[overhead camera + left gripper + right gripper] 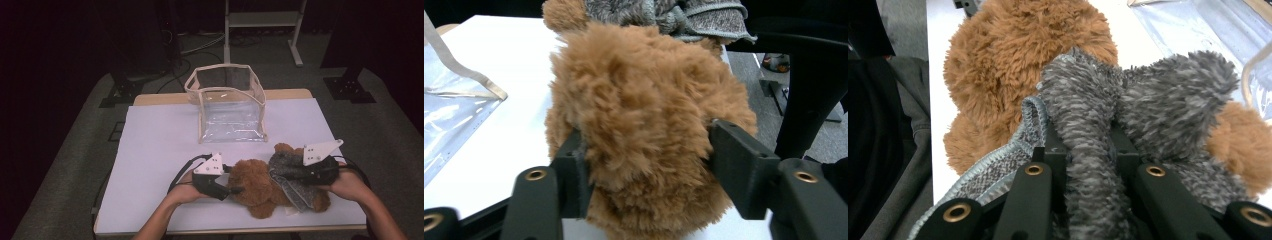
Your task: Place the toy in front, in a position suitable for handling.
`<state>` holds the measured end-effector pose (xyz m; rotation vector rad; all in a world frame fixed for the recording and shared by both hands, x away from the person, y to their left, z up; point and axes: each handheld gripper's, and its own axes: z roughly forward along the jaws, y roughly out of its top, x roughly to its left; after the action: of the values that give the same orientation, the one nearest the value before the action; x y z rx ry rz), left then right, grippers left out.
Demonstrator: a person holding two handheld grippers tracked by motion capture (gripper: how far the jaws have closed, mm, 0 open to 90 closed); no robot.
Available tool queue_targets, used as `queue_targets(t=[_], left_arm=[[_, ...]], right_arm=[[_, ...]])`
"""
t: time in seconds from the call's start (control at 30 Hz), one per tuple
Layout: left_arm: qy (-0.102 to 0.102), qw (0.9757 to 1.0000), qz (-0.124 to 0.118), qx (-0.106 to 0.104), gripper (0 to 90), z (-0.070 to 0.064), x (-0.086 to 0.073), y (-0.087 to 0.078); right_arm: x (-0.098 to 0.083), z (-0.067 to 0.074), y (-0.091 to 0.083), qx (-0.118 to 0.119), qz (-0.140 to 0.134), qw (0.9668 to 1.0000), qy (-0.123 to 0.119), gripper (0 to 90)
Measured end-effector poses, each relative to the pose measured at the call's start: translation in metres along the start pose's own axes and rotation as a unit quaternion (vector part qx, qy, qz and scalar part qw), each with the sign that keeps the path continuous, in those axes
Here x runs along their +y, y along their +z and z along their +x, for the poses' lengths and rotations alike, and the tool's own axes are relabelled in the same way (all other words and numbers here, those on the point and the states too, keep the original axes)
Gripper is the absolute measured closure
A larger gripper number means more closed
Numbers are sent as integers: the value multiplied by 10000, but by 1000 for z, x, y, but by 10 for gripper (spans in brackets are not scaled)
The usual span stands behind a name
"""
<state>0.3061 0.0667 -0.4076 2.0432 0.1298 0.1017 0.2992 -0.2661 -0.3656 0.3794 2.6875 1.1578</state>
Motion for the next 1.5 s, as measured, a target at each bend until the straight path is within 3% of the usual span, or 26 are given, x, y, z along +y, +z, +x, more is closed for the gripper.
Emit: queue_targets(t=[0.13,0.27,0.47,0.57,0.67,0.77,0.83,0.9,1.0,1.13,1.23,1.33,1.5], left_arm=[[-99,9999,-92,38,333,2,-5,0],[-162,9999,-28,48,280,3,-7,4],[-409,9991,-134,26,299,6,-8,9],[-369,9993,-82,16,322,6,-8,10],[-402,9991,-124,47,330,7,-7,8],[-400,9991,-134,35,334,8,-7,8],[-382,9992,-134,33,334,8,-7,8],[-316,9994,-145,39,335,7,-6,8],[-202,9997,-143,30,340,4,-1,8],[-155,9997,-192,38,341,3,2,8],[-181,9996,-232,35,341,6,3,8],[-214,9993,-298,-6,341,7,4,9],[-288,9991,-298,-25,326,8,1,13]], right_arm=[[-4,-5,2,26,-51,9999,87,763],[-8,-7,0,12,-38,9999,135,764],[-17,-7,-5,-22,-99,9994,317,764],[-8,-5,-6,-18,-29,9998,193,761],[13,-7,-13,-55,-34,10000,14,759],[19,-14,-18,-94,-168,9998,44,759],[11,-19,-15,-166,129,9998,47,759],[-7,-23,-15,-17,38,9993,371,759],[-25,-22,-28,-40,-16,9984,562,759],[-24,-21,-41,-241,205,9981,521,755],[-11,-21,-38,-237,73,9989,392,749],[-2,-20,-28,9,-239,9991,347,748],[-17,-18,-11,-45,57,9994,332,759]])
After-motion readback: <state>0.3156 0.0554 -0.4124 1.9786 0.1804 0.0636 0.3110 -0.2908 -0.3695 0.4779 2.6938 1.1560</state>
